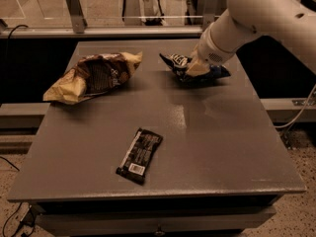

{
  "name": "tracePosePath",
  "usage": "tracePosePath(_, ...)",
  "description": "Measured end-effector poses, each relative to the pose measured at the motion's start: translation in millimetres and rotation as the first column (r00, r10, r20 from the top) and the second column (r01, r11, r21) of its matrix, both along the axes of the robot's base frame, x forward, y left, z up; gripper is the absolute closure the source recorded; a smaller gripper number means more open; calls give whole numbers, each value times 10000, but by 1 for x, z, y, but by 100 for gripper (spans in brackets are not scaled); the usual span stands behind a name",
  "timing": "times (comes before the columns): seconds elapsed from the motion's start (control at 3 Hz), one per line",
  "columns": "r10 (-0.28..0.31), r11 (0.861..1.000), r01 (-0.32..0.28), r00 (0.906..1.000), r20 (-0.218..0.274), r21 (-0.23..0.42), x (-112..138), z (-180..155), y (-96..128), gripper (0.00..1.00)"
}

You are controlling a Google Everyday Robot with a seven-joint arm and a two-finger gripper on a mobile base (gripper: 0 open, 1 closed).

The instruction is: Pick blue chip bag

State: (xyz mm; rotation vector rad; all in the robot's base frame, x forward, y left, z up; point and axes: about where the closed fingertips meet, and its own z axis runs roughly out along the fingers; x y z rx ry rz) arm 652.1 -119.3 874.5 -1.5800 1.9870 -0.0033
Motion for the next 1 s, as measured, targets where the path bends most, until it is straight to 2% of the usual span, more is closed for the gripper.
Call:
tracePosePath(0.33, 372, 9969, -421, 9966, 738, 661, -8, 49, 0, 100)
tracePosePath(0.67, 740, 9914, -946, 9753, 2083, 908, -31, 124, -6, 100)
tracePosePath(1.0, 820, 9906, -1090, 9571, 2778, 831, -46, 165, -11, 100)
